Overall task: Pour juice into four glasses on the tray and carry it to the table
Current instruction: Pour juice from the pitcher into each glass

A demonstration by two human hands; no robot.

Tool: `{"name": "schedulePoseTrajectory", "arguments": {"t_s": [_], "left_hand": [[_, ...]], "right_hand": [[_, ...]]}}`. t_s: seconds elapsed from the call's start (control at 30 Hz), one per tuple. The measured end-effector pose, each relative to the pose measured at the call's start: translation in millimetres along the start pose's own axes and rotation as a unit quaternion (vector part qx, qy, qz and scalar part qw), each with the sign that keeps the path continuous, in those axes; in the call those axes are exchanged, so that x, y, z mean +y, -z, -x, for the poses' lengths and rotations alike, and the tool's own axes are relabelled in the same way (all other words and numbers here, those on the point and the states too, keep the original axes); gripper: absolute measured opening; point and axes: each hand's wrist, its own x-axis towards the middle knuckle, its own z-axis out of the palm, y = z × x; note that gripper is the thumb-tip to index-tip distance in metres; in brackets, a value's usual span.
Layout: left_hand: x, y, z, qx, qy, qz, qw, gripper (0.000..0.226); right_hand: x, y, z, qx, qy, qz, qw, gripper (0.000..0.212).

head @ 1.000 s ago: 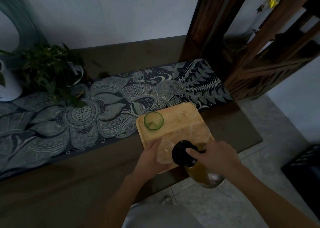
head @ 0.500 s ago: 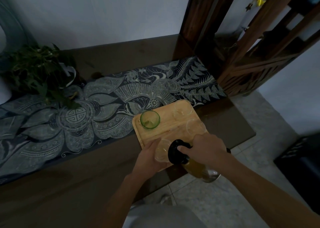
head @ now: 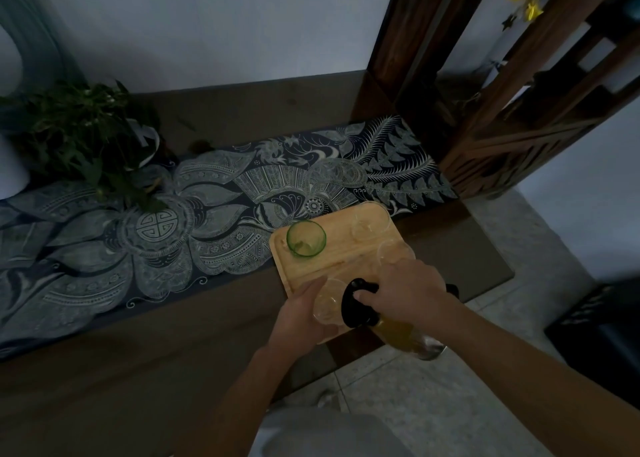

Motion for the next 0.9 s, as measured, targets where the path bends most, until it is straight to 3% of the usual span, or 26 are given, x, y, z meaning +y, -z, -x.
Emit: {"name": "schedulePoseTrajectory", "arguments": {"t_s": [0.6,0.9], "left_hand": [[-2,-1,-2,-0.009,0.01,0.003,1.0,0.104],[-1,0,-2,-0.01,0.014,0.005,1.0,0.105]], "right_hand": [[-13,15,-3,-0.017,0.032,0.006,0.999,0.053],[-14,16,-1,-0.033,0.0,0.006,0.999,0.065]]}}
